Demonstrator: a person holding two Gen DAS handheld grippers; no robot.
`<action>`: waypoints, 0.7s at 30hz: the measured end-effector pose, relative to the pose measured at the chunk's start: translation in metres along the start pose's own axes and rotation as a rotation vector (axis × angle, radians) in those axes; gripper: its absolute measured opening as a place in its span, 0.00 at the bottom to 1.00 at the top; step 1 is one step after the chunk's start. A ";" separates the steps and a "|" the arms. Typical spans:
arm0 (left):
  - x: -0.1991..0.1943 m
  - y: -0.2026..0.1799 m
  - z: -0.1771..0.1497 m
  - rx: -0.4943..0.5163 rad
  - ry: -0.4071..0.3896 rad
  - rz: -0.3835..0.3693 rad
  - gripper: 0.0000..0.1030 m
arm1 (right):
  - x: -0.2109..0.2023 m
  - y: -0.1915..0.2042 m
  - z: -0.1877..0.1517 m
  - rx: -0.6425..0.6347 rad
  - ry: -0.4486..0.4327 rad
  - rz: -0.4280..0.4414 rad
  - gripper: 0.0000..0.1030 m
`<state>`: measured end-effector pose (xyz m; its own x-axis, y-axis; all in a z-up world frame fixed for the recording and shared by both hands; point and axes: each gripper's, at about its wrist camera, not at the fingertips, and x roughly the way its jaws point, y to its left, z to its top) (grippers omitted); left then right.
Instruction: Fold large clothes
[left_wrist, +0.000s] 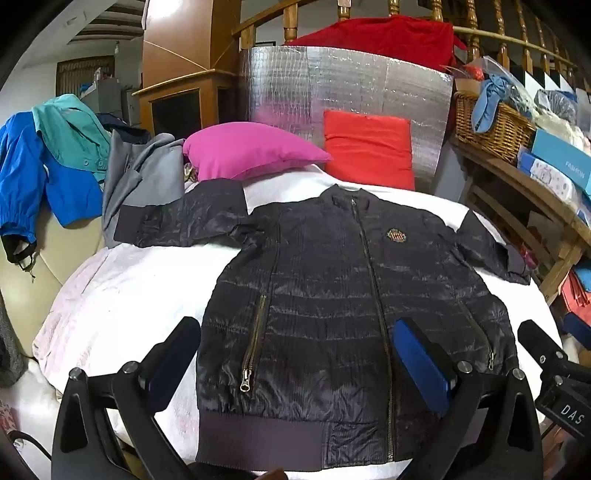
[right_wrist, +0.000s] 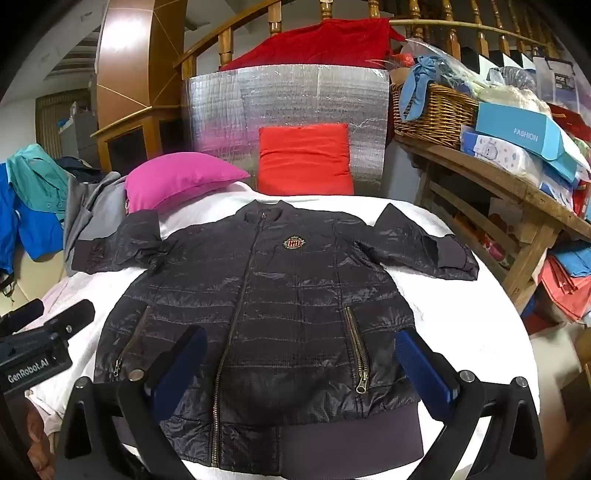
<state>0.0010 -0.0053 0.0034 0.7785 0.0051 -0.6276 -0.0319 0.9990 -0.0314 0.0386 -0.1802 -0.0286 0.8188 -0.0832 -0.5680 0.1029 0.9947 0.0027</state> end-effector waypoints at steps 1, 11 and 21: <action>-0.001 0.000 0.001 0.001 0.002 0.002 1.00 | -0.001 0.000 0.000 -0.002 -0.009 -0.003 1.00; 0.004 0.008 -0.012 -0.012 0.011 -0.001 1.00 | -0.008 0.004 -0.002 -0.009 -0.014 0.001 1.00; 0.002 0.008 -0.013 -0.012 0.009 -0.005 1.00 | -0.006 0.008 -0.003 -0.014 -0.013 -0.003 1.00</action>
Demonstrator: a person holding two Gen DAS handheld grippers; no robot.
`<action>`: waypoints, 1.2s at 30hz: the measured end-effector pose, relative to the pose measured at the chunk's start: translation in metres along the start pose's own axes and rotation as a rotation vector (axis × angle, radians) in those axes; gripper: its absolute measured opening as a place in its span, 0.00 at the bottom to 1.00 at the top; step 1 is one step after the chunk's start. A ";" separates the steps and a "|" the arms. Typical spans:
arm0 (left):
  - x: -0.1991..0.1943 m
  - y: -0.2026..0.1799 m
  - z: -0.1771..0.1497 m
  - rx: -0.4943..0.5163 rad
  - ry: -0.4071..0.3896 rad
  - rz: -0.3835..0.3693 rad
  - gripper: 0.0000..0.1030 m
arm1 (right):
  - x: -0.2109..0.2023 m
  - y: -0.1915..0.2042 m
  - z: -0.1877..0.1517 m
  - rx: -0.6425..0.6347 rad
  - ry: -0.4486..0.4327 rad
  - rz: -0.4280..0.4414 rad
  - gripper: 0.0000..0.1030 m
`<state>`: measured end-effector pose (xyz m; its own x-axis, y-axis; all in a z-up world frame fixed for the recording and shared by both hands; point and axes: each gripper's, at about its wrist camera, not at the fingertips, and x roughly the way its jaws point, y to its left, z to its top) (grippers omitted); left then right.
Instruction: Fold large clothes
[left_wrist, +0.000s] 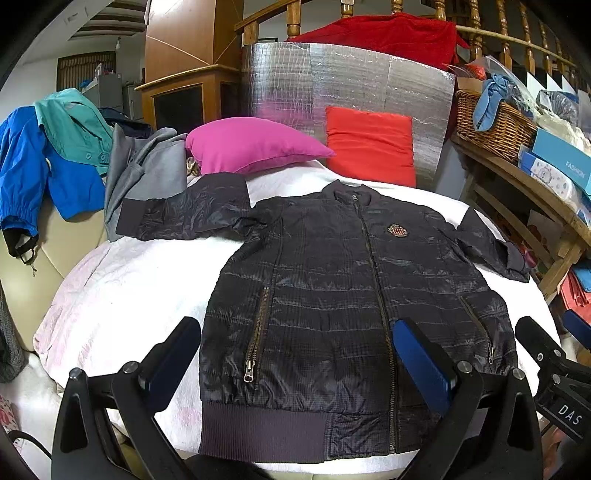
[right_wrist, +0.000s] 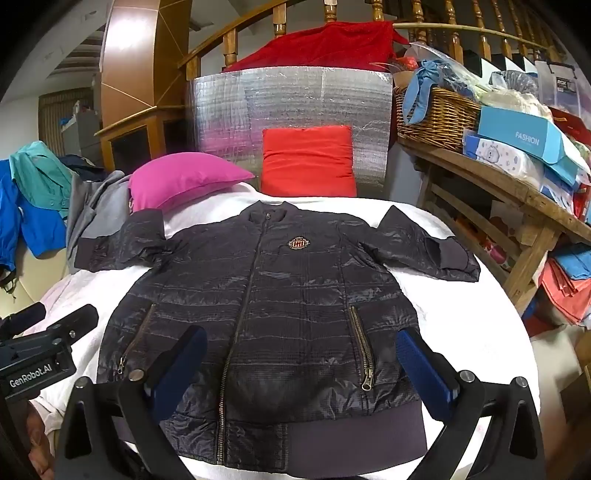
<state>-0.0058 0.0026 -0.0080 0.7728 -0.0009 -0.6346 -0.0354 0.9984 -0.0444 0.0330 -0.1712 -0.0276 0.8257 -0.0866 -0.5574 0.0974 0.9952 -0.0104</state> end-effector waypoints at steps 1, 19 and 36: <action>0.000 0.000 0.000 0.001 -0.001 0.000 1.00 | 0.000 0.000 0.000 -0.001 0.000 -0.001 1.00; -0.001 -0.002 0.000 0.007 -0.006 0.003 1.00 | -0.001 0.001 0.000 -0.006 -0.003 0.000 1.00; -0.003 -0.003 -0.001 0.015 -0.011 0.004 1.00 | -0.001 0.001 0.003 -0.015 -0.007 0.003 1.00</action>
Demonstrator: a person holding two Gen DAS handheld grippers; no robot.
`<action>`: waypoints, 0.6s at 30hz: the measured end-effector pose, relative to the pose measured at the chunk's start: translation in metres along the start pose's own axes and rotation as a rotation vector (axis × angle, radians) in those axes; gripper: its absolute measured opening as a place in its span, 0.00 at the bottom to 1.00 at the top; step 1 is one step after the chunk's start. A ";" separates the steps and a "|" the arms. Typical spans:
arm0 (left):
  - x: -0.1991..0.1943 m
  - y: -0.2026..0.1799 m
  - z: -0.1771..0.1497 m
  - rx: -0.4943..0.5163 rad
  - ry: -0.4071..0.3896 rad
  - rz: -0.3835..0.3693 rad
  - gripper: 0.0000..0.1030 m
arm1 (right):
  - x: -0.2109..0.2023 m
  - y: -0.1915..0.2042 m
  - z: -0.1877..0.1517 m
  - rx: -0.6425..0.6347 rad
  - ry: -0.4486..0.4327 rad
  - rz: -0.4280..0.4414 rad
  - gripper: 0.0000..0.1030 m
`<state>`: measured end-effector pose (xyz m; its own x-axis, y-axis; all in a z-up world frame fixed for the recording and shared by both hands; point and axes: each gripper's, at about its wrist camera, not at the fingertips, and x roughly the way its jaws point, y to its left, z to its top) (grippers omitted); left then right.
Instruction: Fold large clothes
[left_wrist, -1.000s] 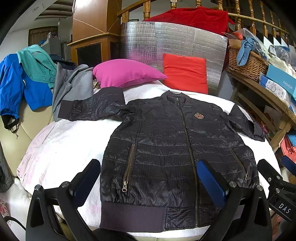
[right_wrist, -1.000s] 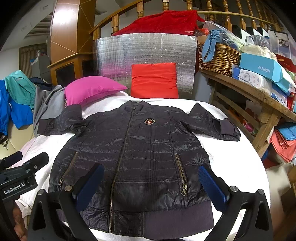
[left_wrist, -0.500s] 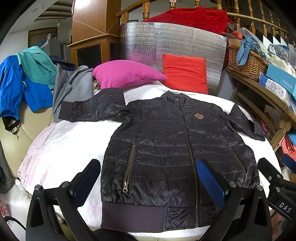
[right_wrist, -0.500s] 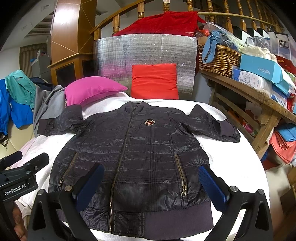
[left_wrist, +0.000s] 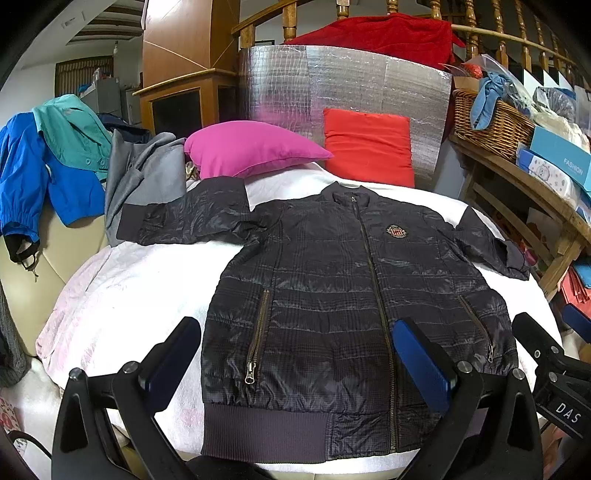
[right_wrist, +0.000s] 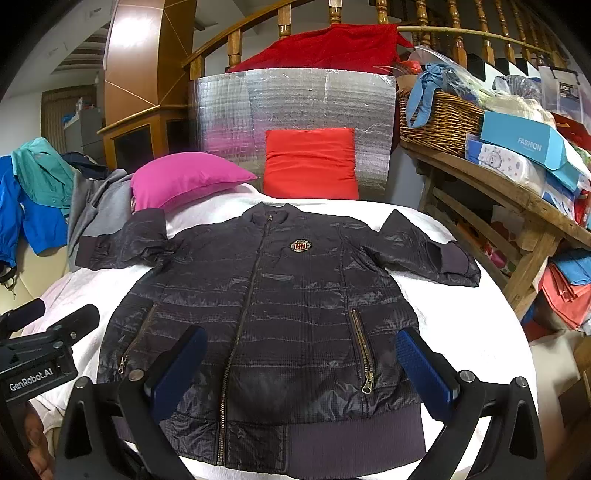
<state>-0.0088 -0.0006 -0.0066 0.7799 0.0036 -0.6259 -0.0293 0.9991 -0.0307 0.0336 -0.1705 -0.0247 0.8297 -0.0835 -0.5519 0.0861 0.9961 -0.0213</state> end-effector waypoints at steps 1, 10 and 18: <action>0.000 0.000 0.000 0.000 0.000 0.000 1.00 | 0.000 0.000 0.000 0.000 0.000 0.001 1.00; 0.000 -0.002 0.000 0.004 0.001 0.000 1.00 | 0.001 0.001 0.000 -0.003 -0.001 0.001 1.00; 0.001 -0.003 0.000 0.001 0.006 -0.001 1.00 | 0.003 0.000 0.001 -0.002 -0.001 -0.001 1.00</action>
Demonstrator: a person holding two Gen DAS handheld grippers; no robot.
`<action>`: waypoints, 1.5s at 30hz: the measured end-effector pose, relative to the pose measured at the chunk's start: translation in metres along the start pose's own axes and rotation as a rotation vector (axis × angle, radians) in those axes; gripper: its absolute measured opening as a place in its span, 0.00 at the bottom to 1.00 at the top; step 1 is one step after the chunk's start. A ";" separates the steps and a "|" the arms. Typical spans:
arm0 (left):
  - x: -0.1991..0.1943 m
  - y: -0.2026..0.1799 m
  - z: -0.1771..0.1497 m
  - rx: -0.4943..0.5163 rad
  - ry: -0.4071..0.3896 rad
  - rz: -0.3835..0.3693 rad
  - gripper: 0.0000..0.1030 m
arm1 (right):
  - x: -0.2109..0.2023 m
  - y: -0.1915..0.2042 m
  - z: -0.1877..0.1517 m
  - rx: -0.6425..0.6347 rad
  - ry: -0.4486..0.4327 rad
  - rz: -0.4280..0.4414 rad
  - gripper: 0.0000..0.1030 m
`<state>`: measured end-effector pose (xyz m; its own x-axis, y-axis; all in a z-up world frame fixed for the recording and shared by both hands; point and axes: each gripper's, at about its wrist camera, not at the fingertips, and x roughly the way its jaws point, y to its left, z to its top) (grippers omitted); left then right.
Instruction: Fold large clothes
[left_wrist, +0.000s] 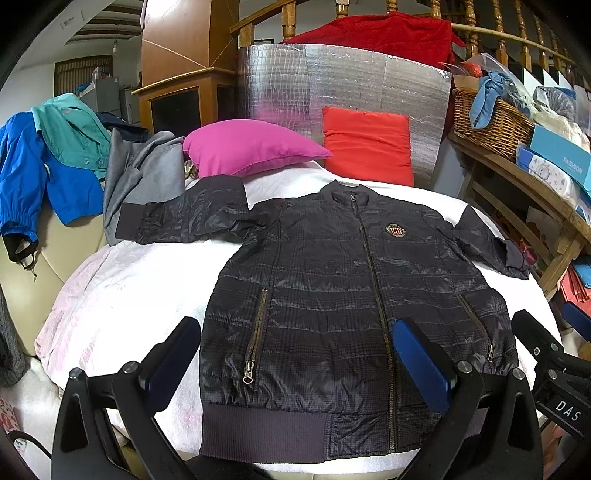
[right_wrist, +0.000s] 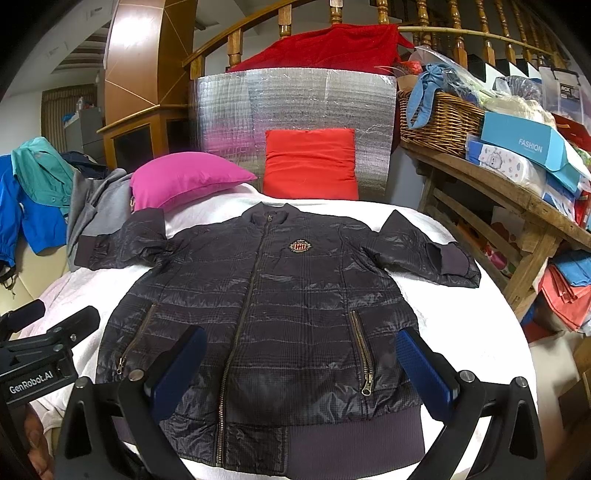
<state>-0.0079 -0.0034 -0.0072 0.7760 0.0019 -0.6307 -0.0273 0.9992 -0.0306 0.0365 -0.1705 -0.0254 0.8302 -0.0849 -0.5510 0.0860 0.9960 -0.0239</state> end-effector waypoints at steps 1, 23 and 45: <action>0.001 0.000 0.000 0.000 0.001 0.000 1.00 | 0.000 0.000 0.000 0.001 0.000 0.001 1.00; 0.039 0.014 -0.010 -0.032 0.075 0.020 1.00 | 0.024 -0.036 -0.017 0.073 0.095 0.047 1.00; 0.189 -0.021 0.018 -0.010 0.090 0.006 1.00 | 0.236 -0.382 0.015 1.097 0.114 0.181 0.72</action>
<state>0.1512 -0.0232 -0.1118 0.7158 0.0041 -0.6982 -0.0387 0.9987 -0.0338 0.2076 -0.5718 -0.1339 0.8291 0.1180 -0.5466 0.4555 0.4246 0.7825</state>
